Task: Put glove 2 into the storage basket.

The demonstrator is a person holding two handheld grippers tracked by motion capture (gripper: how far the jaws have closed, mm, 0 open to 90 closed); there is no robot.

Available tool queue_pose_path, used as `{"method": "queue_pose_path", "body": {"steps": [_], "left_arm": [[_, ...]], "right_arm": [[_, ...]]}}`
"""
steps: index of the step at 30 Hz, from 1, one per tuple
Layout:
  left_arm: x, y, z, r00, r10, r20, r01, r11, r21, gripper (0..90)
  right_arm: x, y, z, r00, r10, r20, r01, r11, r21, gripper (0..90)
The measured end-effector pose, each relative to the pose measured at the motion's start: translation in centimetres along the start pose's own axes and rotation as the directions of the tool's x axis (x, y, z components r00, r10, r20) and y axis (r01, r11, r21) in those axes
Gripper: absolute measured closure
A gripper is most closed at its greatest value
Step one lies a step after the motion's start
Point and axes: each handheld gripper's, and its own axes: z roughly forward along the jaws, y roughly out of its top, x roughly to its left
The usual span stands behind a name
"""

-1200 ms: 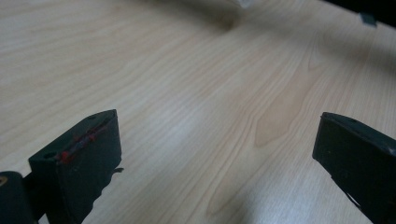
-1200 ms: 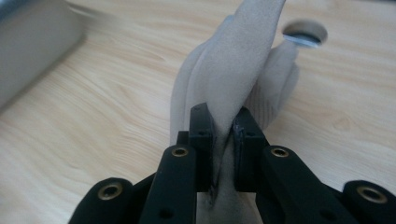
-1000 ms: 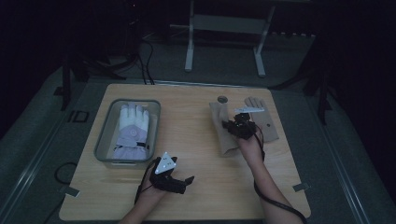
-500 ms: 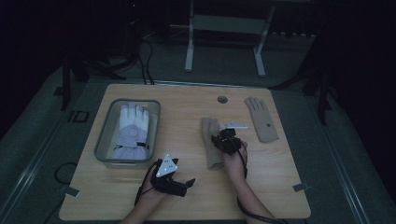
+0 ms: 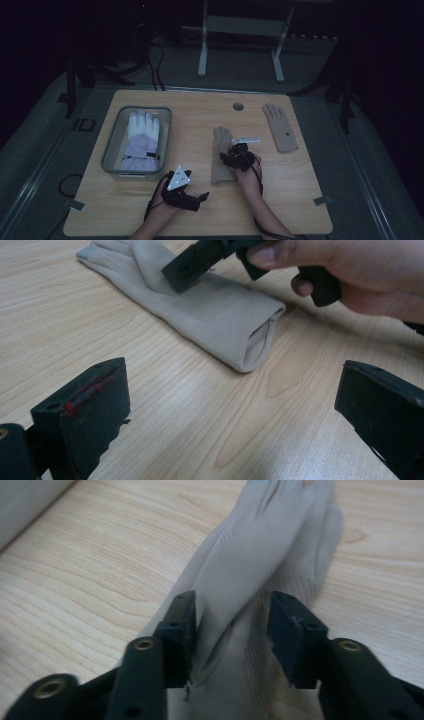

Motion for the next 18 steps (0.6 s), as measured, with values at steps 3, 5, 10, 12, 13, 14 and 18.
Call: {"method": "queue_pose_path", "body": {"steps": [3,5,10,12,13,14,18], "left_arm": [[0.0,0.0,0.1,1.0000,-0.001,0.001,0.001,1.0000,0.002,1.5],[0.0,0.0,0.1,1.0000,-0.005,-0.001,0.005,1.0000,-0.003,1.5],[0.1,-0.1,0.1,1.0000,-0.004,0.002,0.004,1.0000,-0.002,1.5],[0.0,-0.1,0.2,1.0000,0.000,-0.001,0.000,1.0000,0.005,1.5],[0.0,-0.1,0.2,1.0000,-0.001,0.000,0.001,1.0000,0.004,1.5],[0.0,-0.1,0.2,1.0000,-0.002,0.000,0.002,1.0000,0.005,1.5],[0.0,-0.2,0.2,1.0000,-0.003,0.000,0.003,1.0000,0.004,1.5]], "right_arm": [[-0.7,0.2,-0.7,0.9999,-0.003,-0.016,0.003,1.0000,-0.006,47.9],[-1.2,0.5,-1.2,0.9997,-0.005,-0.024,0.005,1.0000,-0.007,47.1],[-2.5,1.2,-2.8,0.9981,-0.041,-0.046,0.040,0.9991,-0.014,40.8],[-3.1,1.5,-3.6,0.9976,-0.057,-0.040,0.056,0.9979,-0.033,40.1],[-3.3,1.7,-4.0,0.9970,-0.063,-0.046,0.061,0.9972,-0.043,40.3],[-3.5,1.8,-4.4,0.9972,-0.069,-0.029,0.067,0.9964,-0.051,39.8],[-5.0,2.4,-6.0,0.9968,-0.076,-0.024,0.074,0.9934,-0.088,39.0]]}}
